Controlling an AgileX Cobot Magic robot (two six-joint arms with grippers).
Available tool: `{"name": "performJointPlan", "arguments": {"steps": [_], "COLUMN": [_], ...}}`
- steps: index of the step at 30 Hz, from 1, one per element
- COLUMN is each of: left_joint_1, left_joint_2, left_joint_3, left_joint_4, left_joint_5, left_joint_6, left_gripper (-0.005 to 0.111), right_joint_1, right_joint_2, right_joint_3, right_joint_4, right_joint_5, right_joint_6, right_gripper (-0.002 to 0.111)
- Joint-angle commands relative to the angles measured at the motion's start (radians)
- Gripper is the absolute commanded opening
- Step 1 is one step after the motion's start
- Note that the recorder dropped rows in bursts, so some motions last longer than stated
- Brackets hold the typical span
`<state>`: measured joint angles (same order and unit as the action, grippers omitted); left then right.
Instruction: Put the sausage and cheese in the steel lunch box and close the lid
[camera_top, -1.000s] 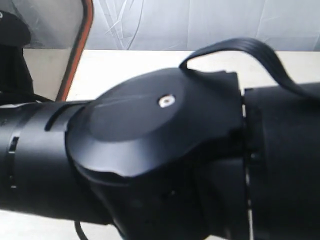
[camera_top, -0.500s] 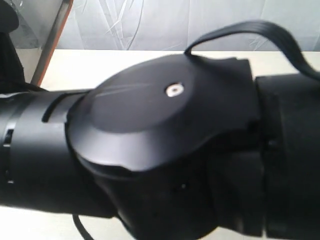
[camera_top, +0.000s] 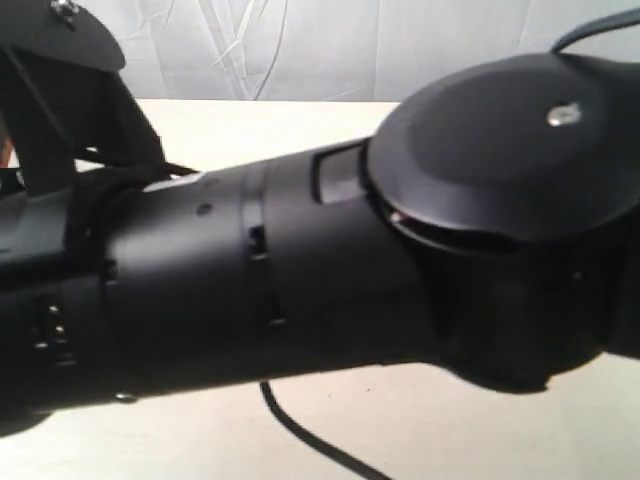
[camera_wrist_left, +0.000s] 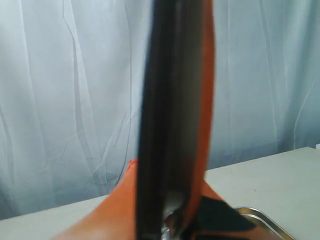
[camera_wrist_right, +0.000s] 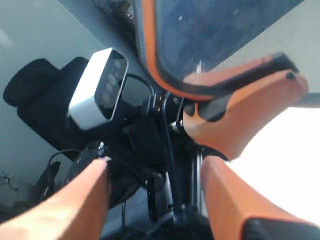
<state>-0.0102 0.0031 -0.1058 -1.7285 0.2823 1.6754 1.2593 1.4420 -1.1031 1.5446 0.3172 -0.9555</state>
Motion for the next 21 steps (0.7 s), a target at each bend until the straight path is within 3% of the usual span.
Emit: {"name": "performJointPlan", "arguments": {"steps": [1,4,7,11,15,21], "left_joint_1": [-0.002,-0.002,-0.011,-0.065,-0.116,-0.203], "left_joint_2": [-0.003,-0.003,-0.003,-0.003,-0.003,0.042], "left_joint_3": [-0.068,-0.144,-0.215,-0.264,-0.266,-0.266], "left_joint_4": [-0.007,0.224,0.584,0.963,1.283,1.704], "left_joint_5": [-0.040,-0.034,0.042,0.166,0.212,0.244], "left_joint_6": [0.012,0.012,0.010,-0.017,-0.161,-0.400], "left_gripper": [0.000,0.000,0.000,0.000,0.000,0.000], "right_joint_1": [-0.059,-0.116,-0.191,-0.293,-0.377,-0.525], "right_joint_2": [-0.072,-0.116,-0.148,-0.157,-0.157,-0.157], "right_joint_3": [0.020,0.020,0.020,0.020,0.020,0.020], "right_joint_4": [-0.258,-0.488,-0.740,-0.997,-1.155,-1.167], "right_joint_5": [0.106,0.144,0.210,0.354,0.435,0.489], "right_joint_6": [0.132,0.361,0.614,0.857,0.956,0.956], "right_gripper": [0.054,0.054,0.054,0.054,0.054,0.053]}}
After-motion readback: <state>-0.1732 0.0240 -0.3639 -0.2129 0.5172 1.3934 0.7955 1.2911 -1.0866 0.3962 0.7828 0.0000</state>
